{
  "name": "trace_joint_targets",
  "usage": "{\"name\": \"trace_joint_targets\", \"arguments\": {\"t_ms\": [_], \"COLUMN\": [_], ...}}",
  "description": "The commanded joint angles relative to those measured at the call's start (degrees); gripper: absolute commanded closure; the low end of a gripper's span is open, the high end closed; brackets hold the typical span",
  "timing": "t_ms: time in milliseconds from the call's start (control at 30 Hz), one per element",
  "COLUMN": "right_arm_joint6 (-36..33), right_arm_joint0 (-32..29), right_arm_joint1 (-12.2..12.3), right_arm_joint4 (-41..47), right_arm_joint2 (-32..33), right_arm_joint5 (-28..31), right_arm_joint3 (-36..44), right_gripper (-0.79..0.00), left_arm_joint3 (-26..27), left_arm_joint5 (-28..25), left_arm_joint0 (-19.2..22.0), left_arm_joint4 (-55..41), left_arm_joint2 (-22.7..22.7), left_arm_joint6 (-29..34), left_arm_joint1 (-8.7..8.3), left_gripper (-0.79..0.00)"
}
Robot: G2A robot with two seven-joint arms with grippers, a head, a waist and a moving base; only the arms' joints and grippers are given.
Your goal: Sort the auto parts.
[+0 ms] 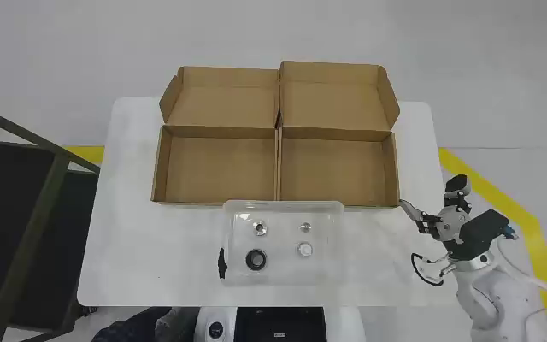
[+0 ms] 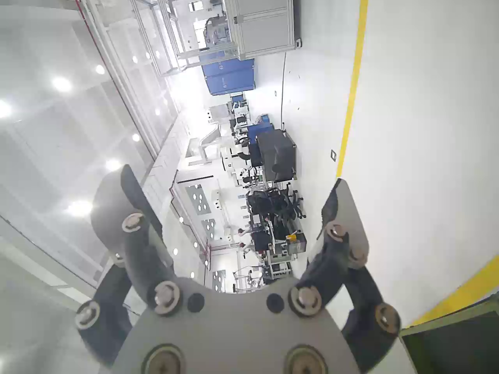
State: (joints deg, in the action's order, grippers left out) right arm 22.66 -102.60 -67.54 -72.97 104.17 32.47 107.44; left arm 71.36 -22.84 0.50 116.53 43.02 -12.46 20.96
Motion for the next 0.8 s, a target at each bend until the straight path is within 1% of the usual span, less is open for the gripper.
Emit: {"name": "trace_joint_targets", "arguments": {"t_ms": [0, 567, 633, 700, 767], "right_arm_joint6": [0.0, 0.0, -1.1, -2.3, -3.4], "right_arm_joint0": [0.0, 0.0, 0.2, 0.4, 0.6], "right_arm_joint1": [0.0, 0.0, 0.0, 0.1, 0.3], "right_arm_joint4": [0.0, 0.0, -0.8, -1.1, -1.0], "right_arm_joint2": [0.0, 0.0, -0.4, -1.2, -2.1], "right_arm_joint5": [0.0, 0.0, -0.1, 1.2, 3.8], "right_arm_joint3": [0.0, 0.0, 0.9, 2.0, 3.0], "right_gripper": [-0.785, -0.785, -0.785, -0.785, -0.785], "left_arm_joint3": [0.0, 0.0, 0.0, 0.0, 0.0], "left_arm_joint5": [0.0, 0.0, 0.0, 0.0, 0.0], "left_arm_joint0": [0.0, 0.0, 0.0, 0.0, 0.0], "left_arm_joint4": [0.0, 0.0, 0.0, 0.0, 0.0], "left_arm_joint2": [0.0, 0.0, 0.0, 0.0, 0.0], "left_arm_joint6": [0.0, 0.0, 0.0, 0.0, 0.0], "left_arm_joint1": [0.0, 0.0, 0.0, 0.0, 0.0], "left_gripper": [-0.785, -0.785, -0.785, -0.785, -0.785]}}
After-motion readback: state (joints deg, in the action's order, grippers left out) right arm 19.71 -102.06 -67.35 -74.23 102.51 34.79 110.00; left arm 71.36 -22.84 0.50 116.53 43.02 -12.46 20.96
